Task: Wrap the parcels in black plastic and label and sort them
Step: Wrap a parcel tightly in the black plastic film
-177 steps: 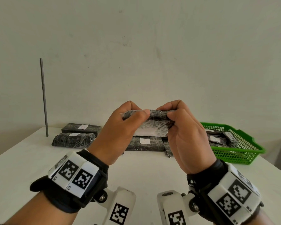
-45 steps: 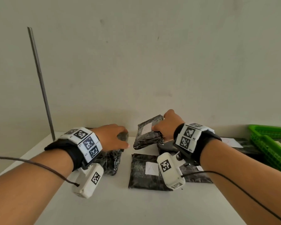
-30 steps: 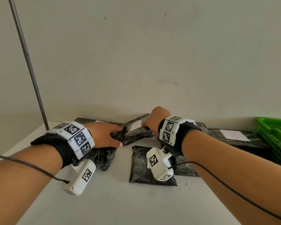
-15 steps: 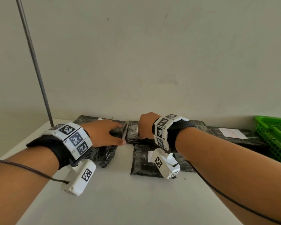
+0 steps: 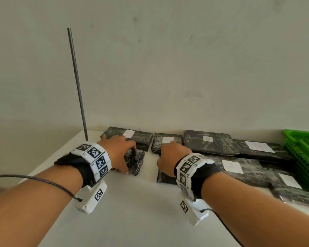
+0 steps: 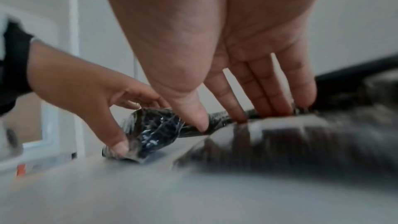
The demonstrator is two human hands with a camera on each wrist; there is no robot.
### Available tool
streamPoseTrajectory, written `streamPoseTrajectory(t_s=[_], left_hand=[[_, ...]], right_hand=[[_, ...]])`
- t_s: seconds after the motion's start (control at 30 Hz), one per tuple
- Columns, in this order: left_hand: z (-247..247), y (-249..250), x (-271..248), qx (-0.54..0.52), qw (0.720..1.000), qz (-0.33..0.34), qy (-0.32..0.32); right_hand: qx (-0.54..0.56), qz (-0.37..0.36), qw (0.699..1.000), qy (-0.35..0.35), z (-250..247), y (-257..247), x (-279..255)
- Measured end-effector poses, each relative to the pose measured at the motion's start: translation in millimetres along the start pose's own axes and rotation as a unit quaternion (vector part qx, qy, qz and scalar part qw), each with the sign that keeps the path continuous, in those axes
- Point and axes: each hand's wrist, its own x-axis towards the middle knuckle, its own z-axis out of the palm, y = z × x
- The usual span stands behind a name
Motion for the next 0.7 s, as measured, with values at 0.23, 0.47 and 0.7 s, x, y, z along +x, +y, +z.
streamPoseTrajectory(t_s=[0.23, 0.47, 0.7], left_hand=[[-1, 11, -30, -0.066, 0.996, -0.024, 0.059], [-9, 36, -60, -0.139, 0.971, 0.033, 0.19], [-53, 97, -84, -0.096, 0.915, 0.154, 0.359]], right_hand=[[0.035, 0.017, 0.998, -0.04, 20, 1, -32], [0.286, 0.03, 0.956, 0.063, -11, 4, -56], [0.502, 0.005, 0.843, 0.194, -56, 57, -121]])
